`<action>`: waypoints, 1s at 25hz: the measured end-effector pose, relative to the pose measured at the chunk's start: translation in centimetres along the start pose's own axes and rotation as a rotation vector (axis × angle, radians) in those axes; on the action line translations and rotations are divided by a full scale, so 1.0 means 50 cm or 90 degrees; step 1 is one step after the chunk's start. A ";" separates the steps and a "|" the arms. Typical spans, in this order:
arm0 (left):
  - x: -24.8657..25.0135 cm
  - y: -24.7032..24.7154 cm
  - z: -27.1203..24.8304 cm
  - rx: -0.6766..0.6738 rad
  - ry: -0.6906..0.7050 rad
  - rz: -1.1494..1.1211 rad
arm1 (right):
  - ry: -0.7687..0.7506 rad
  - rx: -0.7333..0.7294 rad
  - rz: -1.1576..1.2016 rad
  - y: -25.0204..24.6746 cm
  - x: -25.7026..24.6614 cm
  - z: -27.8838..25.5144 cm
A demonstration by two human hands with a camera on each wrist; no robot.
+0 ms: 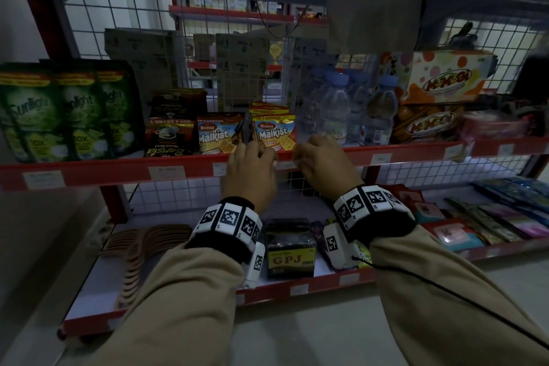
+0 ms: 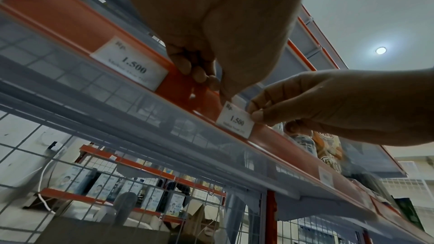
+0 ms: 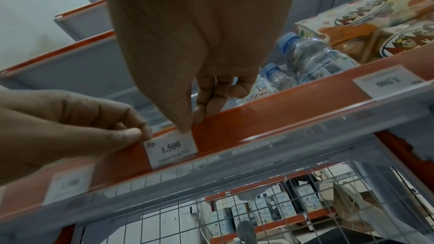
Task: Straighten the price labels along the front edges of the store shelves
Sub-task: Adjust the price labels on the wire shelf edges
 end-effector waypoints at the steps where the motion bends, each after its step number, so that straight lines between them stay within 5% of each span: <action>1: -0.001 0.001 0.000 -0.007 -0.002 0.003 | 0.000 -0.003 -0.001 0.000 0.000 -0.001; 14: 0.001 -0.025 -0.013 0.003 0.013 -0.034 | 0.018 0.037 0.025 0.002 -0.010 -0.011; 25: -0.031 -0.061 -0.023 -0.053 0.075 -0.061 | 0.127 0.077 -0.034 -0.022 -0.003 -0.048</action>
Point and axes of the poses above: each hand's wrist, its own z-axis towards the middle knuckle, its own y-axis out of the palm, x = y × z, the point moved 6 cm from there along z, towards the middle knuckle, and after that the axes turned 1 degree about x, right-handed, at the moved point
